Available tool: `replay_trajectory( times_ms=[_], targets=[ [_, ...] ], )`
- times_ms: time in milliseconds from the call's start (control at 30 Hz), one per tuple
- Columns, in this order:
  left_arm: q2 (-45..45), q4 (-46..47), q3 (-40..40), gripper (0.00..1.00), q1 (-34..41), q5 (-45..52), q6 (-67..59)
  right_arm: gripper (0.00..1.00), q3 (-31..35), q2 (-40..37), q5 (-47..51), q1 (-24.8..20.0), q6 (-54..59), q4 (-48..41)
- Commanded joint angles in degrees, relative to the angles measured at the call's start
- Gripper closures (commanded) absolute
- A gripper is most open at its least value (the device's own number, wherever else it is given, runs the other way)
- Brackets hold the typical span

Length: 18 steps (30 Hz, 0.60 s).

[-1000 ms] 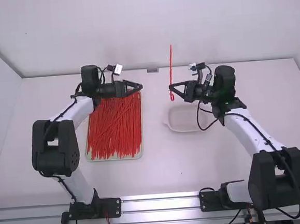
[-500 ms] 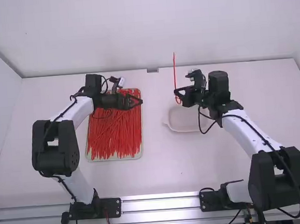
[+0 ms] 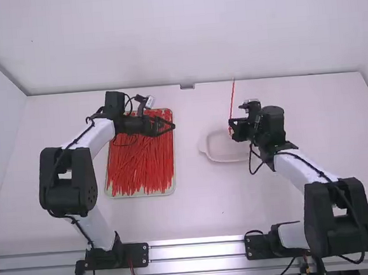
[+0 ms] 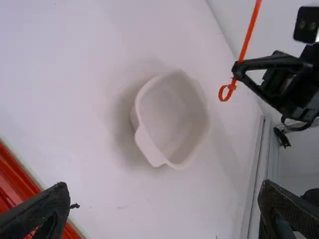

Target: Fasten the cable tie

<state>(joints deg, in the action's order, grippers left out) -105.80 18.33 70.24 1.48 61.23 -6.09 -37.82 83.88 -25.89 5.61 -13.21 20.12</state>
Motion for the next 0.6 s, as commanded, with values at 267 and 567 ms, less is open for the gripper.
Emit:
replay_trajectory(
  times_ms=[267, 567],
  targets=[
    [0.3, 1.2, 1.1, 0.01, 0.4, 0.9, -1.2, 1.00, 5.9, -0.9, 8.0, 1.4, -2.0, 3.5],
    [0.3, 1.3, 1.1, 0.01, 0.4, 1.3, -1.2, 1.00, 5.9, 5.4, 12.1, 3.5, -2.8, 9.0]
  ],
)
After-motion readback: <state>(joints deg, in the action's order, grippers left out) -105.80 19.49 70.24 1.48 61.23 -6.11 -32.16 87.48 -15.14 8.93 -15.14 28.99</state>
